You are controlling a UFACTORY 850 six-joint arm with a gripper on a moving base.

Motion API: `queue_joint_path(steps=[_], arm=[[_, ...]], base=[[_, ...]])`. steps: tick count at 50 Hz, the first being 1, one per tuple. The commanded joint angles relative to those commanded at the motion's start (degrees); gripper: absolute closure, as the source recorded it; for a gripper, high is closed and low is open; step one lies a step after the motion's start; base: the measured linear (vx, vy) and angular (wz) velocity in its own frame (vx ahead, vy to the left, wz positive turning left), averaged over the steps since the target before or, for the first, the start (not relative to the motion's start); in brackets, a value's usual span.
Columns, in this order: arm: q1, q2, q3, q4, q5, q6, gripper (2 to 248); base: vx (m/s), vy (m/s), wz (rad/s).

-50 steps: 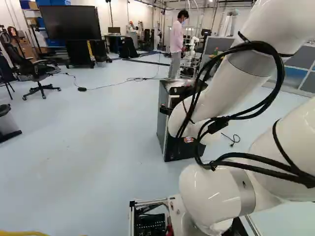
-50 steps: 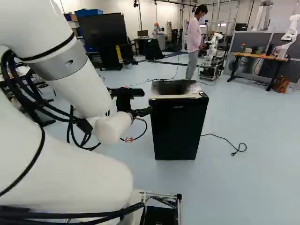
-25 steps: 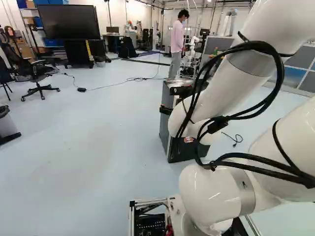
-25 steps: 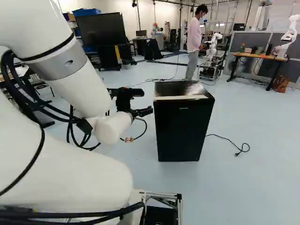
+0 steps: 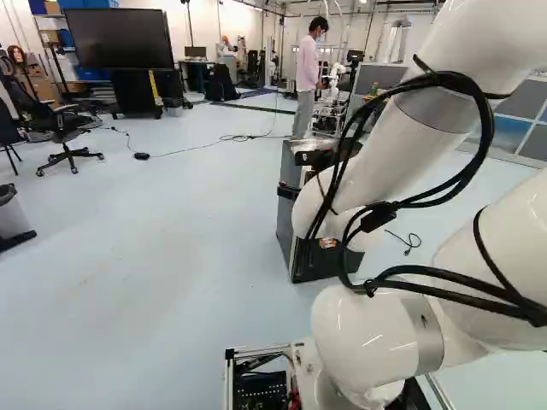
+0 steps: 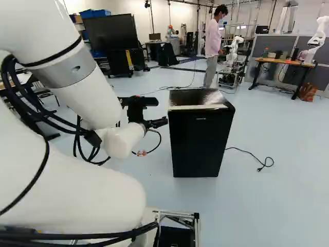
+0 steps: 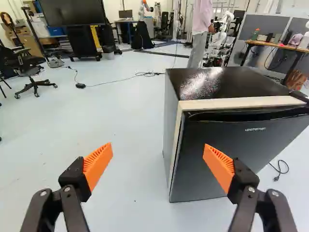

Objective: Grab a drink from the fridge

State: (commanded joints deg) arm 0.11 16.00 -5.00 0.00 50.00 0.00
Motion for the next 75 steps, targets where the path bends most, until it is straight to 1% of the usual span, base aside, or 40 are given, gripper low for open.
queue_joint_path(steps=[14, 33, 51, 75], arm=[[0.8, 0.0, 0.0, 1.7, 0.5, 0.0, 3], [3.1, -1.3, -0.9, 6.7, 3.6, 0.0, 3], [5.9, -6.2, -2.8, 12.0, 7.0, 0.0, 3], [9.6, -14.4, -6.7, 19.7, 12.0, 0.0, 3]], base=[[0.000, 0.000, 0.000], [0.000, 0.000, 0.000], [0.000, 0.000, 0.000], [0.000, 0.000, 0.000]])
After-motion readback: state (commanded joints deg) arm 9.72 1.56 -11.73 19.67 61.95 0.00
